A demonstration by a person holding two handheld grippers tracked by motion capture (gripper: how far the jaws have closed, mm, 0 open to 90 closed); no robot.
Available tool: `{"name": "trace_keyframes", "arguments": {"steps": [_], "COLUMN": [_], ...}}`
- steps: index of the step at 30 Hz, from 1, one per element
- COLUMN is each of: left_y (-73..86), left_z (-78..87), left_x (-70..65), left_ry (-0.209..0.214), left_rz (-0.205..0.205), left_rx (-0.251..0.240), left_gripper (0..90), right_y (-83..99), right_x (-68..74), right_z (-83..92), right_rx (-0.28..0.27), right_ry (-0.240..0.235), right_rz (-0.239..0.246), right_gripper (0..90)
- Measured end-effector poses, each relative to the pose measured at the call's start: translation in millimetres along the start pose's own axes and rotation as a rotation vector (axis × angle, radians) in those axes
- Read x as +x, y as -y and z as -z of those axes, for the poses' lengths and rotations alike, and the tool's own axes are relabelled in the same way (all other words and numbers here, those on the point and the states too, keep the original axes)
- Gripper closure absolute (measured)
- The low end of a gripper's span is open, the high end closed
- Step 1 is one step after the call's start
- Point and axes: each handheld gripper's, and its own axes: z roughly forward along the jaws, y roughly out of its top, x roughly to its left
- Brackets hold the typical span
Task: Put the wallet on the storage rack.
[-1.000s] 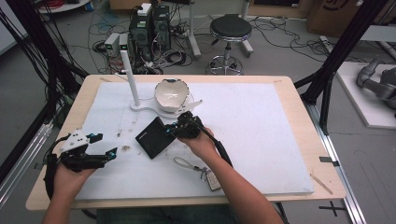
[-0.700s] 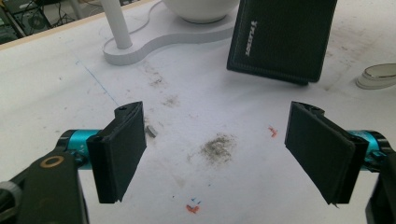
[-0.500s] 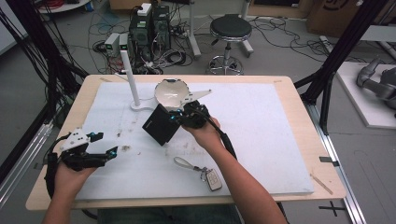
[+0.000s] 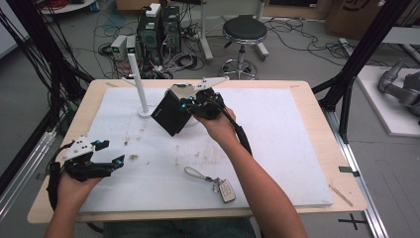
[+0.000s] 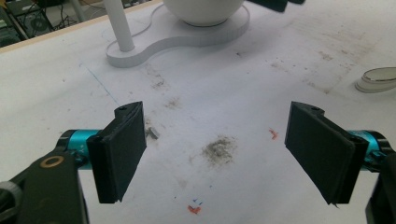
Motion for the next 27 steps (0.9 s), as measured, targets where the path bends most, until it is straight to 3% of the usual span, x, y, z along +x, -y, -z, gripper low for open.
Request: {"name": "trace_keyframes", "arguments": {"steps": [11, 12, 21, 27], "left_y": [0.0, 0.0, 0.2, 0.6], "left_z": [-0.1, -0.2, 0.3, 0.7], "left_x": [0.3, 0.4, 0.4, 0.9], "left_ry": [-0.001, -0.001, -0.002, -0.004], "left_rz": [0.001, 0.002, 0.004, 0.007], "left_rx": [-0.003, -0.003, -0.001, -0.005], "left_gripper": [20.6, 20.6, 20.6, 20.6], "right_y": [-30.6, -32.6, -47.2, -47.1], "right_x": [-21.4, -22.9, -36.7, -46.8], "right_z": [2.1, 1.8, -6.3, -16.5], "right_rx": [-0.014, -0.015, -0.006, 0.007], "right_ry": [0.088, 0.091, 0.149, 0.179], "right_rz": [0.020, 0.006, 0.028, 0.020], "right_gripper": [85.9, 85.9, 85.9, 85.8]}}
